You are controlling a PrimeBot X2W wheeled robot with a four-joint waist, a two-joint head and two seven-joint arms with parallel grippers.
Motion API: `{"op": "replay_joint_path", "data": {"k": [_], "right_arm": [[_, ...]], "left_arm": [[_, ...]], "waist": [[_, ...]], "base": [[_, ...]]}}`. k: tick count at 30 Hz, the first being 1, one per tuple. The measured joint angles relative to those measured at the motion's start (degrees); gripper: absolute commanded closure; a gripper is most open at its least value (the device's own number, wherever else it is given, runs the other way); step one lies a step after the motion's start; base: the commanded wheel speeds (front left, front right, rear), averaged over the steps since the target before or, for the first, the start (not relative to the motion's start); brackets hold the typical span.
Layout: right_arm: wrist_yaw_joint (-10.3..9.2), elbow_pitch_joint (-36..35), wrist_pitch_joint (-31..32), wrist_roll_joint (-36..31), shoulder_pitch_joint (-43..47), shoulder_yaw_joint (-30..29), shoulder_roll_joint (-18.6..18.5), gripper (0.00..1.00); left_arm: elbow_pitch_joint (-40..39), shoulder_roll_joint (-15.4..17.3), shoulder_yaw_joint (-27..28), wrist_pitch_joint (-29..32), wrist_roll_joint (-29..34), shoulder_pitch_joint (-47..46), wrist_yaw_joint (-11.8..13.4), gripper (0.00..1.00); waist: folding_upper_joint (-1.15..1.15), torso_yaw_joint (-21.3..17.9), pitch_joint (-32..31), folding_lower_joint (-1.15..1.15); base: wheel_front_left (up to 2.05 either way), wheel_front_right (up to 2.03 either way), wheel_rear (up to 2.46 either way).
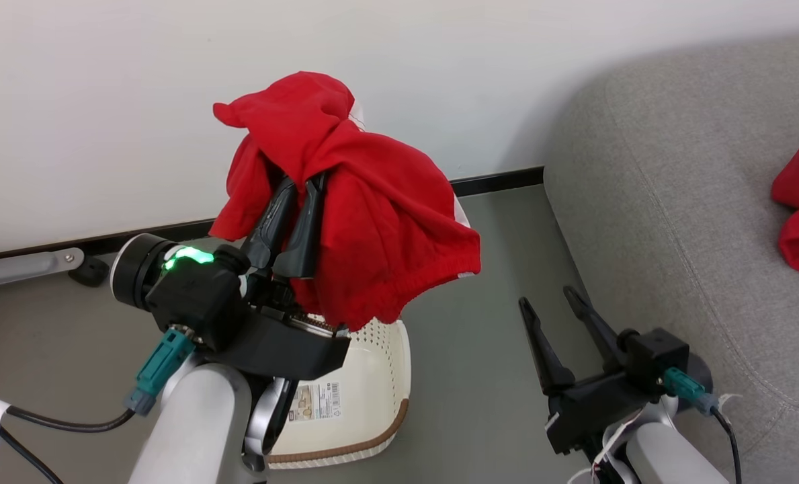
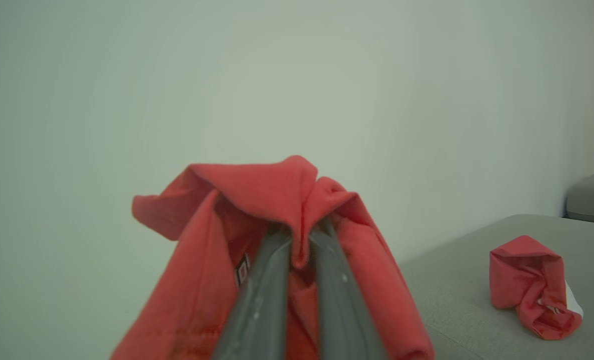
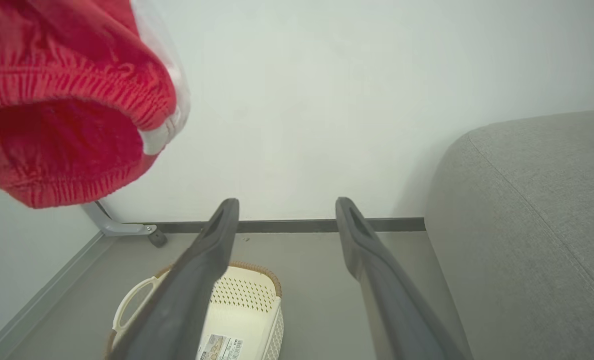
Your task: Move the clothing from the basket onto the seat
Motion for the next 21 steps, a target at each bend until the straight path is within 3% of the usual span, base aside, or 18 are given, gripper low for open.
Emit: {"op": "replay_joint_path", "data": {"k": [21], "right_arm": [[3.89,-17.62,-0.01,-3.42,-6.2,7.54,-0.01,0.0]], "left_arm": [[0.45,-0.02,-0.03,1.54,-0.09,0.03,0.1,1.0]], "waist": [[0.0,-0.12,-0.17,0.0]], "base": [[0.0,0.0,0.0]]}}
